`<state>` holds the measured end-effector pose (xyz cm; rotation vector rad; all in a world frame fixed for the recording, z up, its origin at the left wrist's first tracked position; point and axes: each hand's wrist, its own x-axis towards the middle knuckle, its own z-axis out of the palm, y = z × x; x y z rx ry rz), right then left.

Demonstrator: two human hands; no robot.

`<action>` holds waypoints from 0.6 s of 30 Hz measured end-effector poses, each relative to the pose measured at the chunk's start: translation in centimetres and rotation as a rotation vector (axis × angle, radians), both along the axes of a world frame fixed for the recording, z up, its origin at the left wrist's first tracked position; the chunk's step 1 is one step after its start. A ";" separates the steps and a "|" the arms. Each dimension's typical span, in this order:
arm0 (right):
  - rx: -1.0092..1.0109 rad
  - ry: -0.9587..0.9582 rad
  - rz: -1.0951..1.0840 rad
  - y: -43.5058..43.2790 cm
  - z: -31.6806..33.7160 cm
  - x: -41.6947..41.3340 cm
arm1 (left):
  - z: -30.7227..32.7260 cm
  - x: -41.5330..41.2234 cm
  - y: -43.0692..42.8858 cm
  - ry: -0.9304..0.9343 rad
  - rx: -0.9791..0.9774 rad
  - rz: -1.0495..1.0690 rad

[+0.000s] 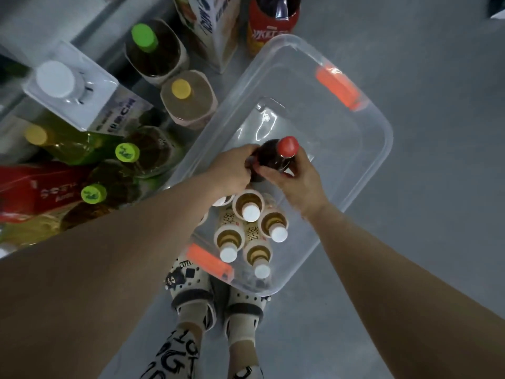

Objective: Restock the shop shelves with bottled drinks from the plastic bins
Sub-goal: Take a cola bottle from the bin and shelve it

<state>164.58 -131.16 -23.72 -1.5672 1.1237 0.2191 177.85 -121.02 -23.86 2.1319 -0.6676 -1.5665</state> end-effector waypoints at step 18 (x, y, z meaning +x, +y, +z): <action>0.106 -0.007 -0.157 -3.7 16.2 1.5 | 14.4 -0.9 0.7 0.095 -0.167 0.134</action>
